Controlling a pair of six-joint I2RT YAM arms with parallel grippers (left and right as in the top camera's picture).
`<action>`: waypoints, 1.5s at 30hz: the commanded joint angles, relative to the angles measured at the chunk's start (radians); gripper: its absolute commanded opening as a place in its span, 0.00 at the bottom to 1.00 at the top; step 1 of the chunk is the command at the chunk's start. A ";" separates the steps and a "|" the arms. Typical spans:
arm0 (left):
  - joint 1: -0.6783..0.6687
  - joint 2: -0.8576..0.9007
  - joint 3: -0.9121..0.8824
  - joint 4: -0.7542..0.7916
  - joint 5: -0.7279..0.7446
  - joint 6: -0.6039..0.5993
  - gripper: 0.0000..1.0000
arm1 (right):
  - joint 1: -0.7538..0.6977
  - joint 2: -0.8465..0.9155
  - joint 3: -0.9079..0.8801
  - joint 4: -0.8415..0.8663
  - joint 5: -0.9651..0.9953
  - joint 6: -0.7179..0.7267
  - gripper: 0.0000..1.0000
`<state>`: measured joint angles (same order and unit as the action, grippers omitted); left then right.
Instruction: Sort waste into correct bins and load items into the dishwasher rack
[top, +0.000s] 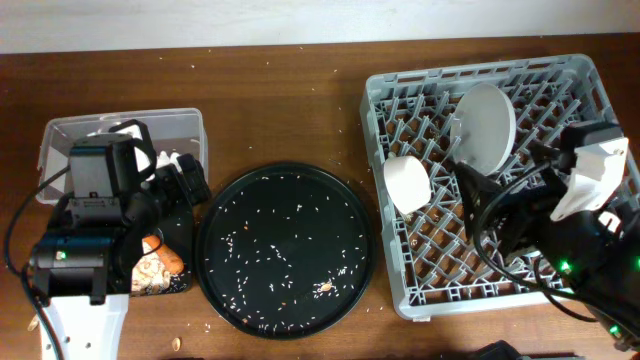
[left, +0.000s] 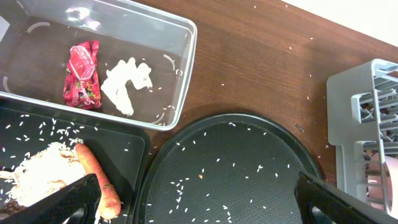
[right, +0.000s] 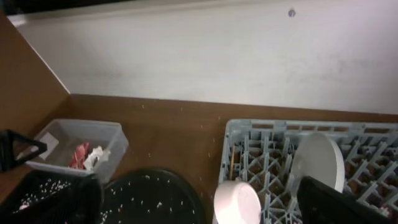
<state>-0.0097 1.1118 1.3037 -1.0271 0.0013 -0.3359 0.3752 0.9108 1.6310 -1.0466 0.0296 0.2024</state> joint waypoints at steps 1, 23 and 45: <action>0.004 0.000 -0.005 0.000 -0.013 0.014 0.99 | -0.031 -0.047 -0.034 -0.075 0.035 -0.019 0.99; 0.003 0.000 -0.005 -0.003 -0.013 0.014 0.99 | -0.391 -0.906 -1.625 0.995 -0.307 -0.381 0.99; -0.164 -1.107 -1.295 1.074 -0.205 0.225 0.99 | -0.391 -0.905 -1.625 0.995 -0.307 -0.382 0.99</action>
<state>-0.1719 0.0154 0.0414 0.0353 -0.1997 -0.1257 -0.0082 0.0132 0.0139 -0.0513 -0.2718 -0.1864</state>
